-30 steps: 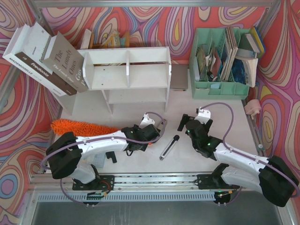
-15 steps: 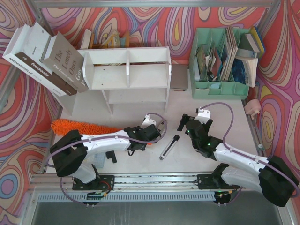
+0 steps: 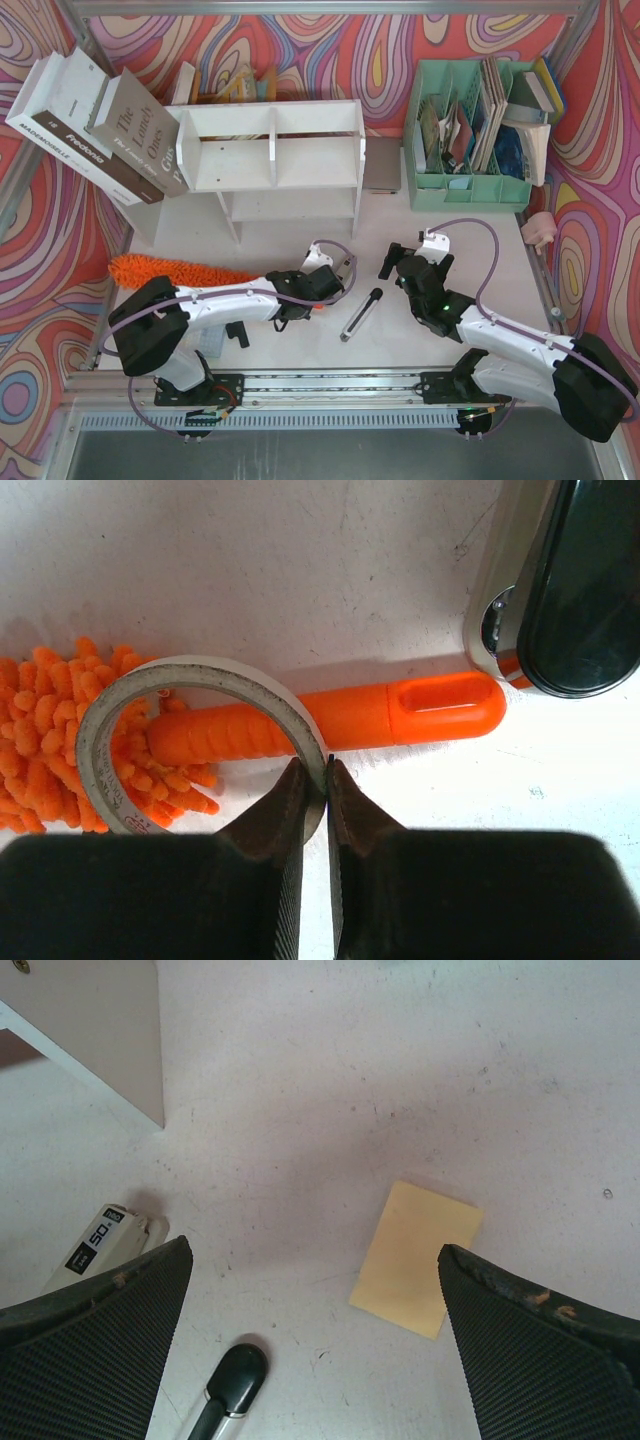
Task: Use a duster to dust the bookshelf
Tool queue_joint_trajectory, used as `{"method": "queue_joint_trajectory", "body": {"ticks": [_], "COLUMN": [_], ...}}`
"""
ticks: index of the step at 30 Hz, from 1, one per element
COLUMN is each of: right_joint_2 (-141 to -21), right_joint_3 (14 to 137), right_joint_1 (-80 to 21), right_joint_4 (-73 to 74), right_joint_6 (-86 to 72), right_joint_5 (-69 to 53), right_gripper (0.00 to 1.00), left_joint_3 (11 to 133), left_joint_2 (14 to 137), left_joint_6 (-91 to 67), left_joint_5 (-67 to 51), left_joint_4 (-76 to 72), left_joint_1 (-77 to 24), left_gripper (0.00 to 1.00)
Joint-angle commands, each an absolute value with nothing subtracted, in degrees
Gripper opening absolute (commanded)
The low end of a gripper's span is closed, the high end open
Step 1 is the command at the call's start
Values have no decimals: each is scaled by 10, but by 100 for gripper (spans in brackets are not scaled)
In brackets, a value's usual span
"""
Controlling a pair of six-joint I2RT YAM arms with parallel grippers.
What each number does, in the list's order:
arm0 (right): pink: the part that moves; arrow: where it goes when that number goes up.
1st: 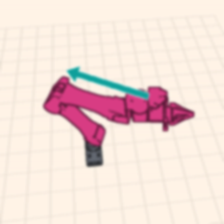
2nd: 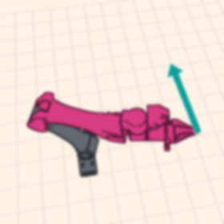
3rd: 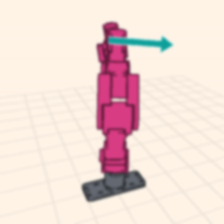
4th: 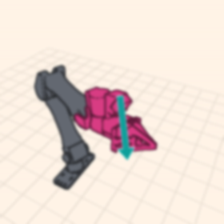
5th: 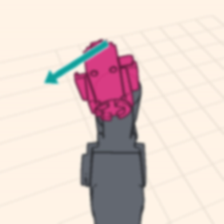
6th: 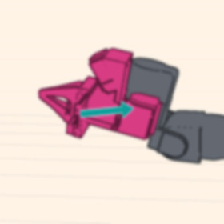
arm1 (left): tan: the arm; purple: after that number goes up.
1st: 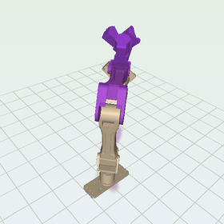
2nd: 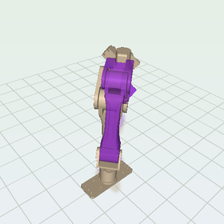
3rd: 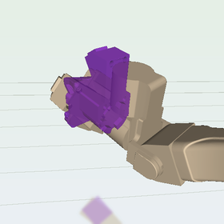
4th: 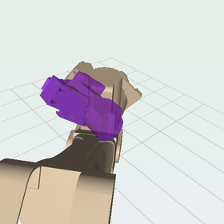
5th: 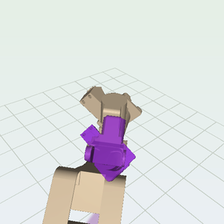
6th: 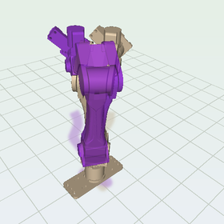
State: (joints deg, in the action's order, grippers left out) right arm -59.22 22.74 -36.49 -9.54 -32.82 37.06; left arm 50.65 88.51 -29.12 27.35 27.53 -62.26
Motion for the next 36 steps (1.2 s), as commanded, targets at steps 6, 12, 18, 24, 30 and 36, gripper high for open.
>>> {"method": "queue_joint_trajectory", "body": {"ticks": [6,12,18,24,30,36], "right_joint_2": [-584,-586,-583,-580,-582,-580], "right_joint_3": [230,232,230,228,229,228], "right_joint_1": [-368,-368,-368,-369,-368,-368], "right_joint_4": [-97,-98,-99,-102,-101,-100], "right_joint_6": [-328,-328,-328,-328,-327,-328], "right_joint_5": [385,386,382,378,377,380], "right_gripper": [99,99,99,99,99,99], "left_joint_3": [531,552,549,524,516,512], "left_joint_2": [828,812,802,792,795,815], "left_joint_6": [-335,-390,-468,-528,-541,-544], "left_joint_5": [307,353,358,333,331,307], "left_joint_4": [323,381,406,381,379,378], "left_joint_1": [-629,-686,-744,-777,-786,-791], "left_gripper": [18,18,17,18,18,18]}}
